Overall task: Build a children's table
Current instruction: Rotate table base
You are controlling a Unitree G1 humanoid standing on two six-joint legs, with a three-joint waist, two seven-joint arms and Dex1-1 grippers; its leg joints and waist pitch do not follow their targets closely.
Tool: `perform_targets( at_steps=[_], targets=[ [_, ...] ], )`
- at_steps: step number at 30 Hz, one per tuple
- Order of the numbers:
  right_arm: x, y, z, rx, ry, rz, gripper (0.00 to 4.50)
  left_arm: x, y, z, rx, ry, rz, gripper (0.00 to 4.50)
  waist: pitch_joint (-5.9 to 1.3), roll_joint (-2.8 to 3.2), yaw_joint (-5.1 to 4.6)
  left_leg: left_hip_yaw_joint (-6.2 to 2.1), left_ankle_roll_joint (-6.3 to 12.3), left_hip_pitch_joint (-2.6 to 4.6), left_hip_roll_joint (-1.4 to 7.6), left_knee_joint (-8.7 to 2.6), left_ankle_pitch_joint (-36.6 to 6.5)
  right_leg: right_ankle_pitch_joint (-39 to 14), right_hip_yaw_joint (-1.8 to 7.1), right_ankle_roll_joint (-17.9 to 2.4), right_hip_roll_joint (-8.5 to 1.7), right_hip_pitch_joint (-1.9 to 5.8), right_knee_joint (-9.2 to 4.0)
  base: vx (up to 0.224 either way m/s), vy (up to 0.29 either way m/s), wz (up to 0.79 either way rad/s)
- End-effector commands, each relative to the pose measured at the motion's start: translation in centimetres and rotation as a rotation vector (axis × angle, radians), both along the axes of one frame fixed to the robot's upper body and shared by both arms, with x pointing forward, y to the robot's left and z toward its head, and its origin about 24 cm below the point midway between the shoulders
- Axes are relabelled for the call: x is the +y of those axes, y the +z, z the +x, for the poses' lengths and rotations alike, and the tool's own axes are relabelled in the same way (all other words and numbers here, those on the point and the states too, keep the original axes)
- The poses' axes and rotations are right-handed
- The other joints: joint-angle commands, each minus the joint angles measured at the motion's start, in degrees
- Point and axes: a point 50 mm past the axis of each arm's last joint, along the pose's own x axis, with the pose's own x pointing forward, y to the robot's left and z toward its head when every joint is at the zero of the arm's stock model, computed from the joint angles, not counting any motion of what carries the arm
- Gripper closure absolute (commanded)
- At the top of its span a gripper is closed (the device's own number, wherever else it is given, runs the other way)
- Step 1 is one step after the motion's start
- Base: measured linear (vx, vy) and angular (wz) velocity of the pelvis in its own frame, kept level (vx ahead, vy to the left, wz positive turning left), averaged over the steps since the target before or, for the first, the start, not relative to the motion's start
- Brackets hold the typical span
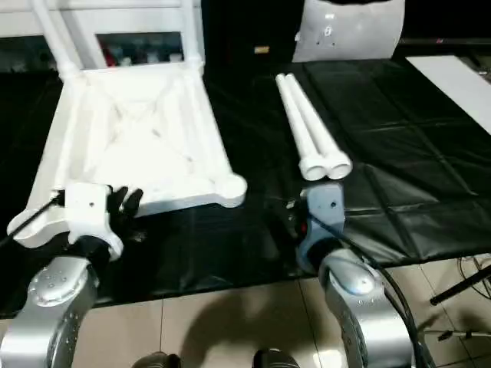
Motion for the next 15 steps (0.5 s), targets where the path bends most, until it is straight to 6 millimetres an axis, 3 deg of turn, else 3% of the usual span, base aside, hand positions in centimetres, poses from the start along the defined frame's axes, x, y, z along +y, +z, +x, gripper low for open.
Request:
perform_targets(
  at_steps=[1, 2, 4, 6, 7, 10, 11, 12, 13, 14, 15],
  targets=[
    [-0.1, 0.5, -0.1, -0.035, -0.016, 0.04, 0.0, -0.1, -0.3, -0.9, -0.006, -0.014, 0.01, 3.23, -3.72, -1.04, 0.53, 0.2, 1.18, 0.17, 0.62, -2.7, -10.5, -30.7, 2.84, 0.9, -4.47, 2.27, -6.17, 0.0, 0.0, 0.0],
    [-0.1, 0.6, -0.1, -0.036, -0.019, 0.04, 0.0, -0.3, -0.4, -0.9, -0.004, -0.016, 0.009, 3.23, -3.59, -0.86, 0.55, 0.02, 0.93, 0.1, 0.82, -2.97, -10.9, -29.9, 2.72, 0.9, -4.42, 2.31, -5.94, 0.0, 0.0, 0.0],
    [-0.1, 0.7, -0.2, -0.042, -0.004, 0.037, 0.0, -0.4, -0.5, -1.1, 0.0, -0.01, -0.002, 3.16, -3.77, -0.3, 0.64, -0.14, 0.07, 0.8, 1.31, -3.28, -13.7, -27.6, 2.61, 0.6, -3.73, 1.84, -5.7, 0.0, 0.0, 0.0],
    [0.1, 0.7, -0.5, -0.033, 0.023, 0.055, 0.0, -0.7, -0.5, -1.3, 0.004, -0.005, -0.017, 3.07, -4.04, -0.58, 0.66, -0.34, -0.37, 1.05, 1.79, -3.74, -14.7, -21.5, 2.68, -1.3, -3.51, 2.11, -5.09, 0.0, 0.0, 0.0],
    [0.2, 0.6, -0.7, -0.027, 0.037, 0.061, 0.0, -0.8, -0.4, -1.5, 0.005, -0.005, -0.021, 2.87, -3.94, -1.04, 0.7, -0.28, -0.38, 0.99, 1.74, -3.83, -15.5, -20.9, 2.75, -1.7, -3.64, 2.2, -5.06, 0.0, 0.0, 0.0],
    [0.3, 0.5, -0.8, -0.017, 0.05, 0.072, 0.0, -1.0, -0.4, -1.8, 0.002, -0.009, -0.026, 2.8, -3.81, -0.93, 0.57, -0.52, -0.95, 1.41, 1.62, -4.2, -20.2, -24.8, 2.93, -1.3, -3.82, 2.11, -5.19, -0.006, 0.018, 0.01],
    [0.3, 0.5, -0.9, -0.016, 0.052, 0.073, 0.0, -1.0, -0.4, -1.8, 0.002, -0.01, -0.027, 2.59, -3.54, -1.06, 0.31, -0.71, -1.73, 1.98, 1.42, -4.32, -25.4, -30.7, 2.78, 0.0, -3.83, 1.99, -5.8, 0.0, 0.0, 0.0],
    [0.3, 0.5, -0.9, -0.023, 0.055, 0.067, 0.0, -1.0, -0.4, -2.0, 0.001, -0.006, -0.034, 2.59, -3.53, -0.13, -0.06, 0.25, -3.21, 4.36, 1.57, -3.33, -28.4, -34.4, 3.45, 1.7, -2.45, 0.16, -7.14, 0.0, 0.0, 0.0],
    [0.3, 0.6, -0.8, -0.027, 0.048, 0.076, 0.0, -1.1, -0.5, -2.2, 0.007, -0.007, -0.038, 2.42, -2.01, -1.89, -0.96, -0.52, -2.56, 4.85, 0.26, -3.3, -36.4, -42.0, -0.41, 4.7, -1.43, 0.97, -8.46, -0.036, 0.029, -0.28],
    [0.3, 0.6, -0.8, -0.03, 0.049, 0.075, 0.0, -1.2, -0.6, -2.2, 0.008, -0.016, -0.037, 2.42, -1.24, -1.01, -1.25, -0.93, -2.3, 5.49, 0.86, -4.26, -40.7, -44.8, -1.55, 5.6, -0.8, 1.0, -9.84, -0.036, 0.029, -0.28],
    [0.3, 0.6, -0.8, -0.031, 0.05, 0.075, 0.0, -1.3, -0.6, -2.3, 0.008, -0.023, -0.035, 2.37, -0.82, 0.39, -2.24, -1.42, -1.87, 6.34, 2.54, -6.25, -49.5, -41.2, -4.27, 4.9, 0.28, 2.75, -8.12, 0.002, 0.018, -0.21]
  ],
)
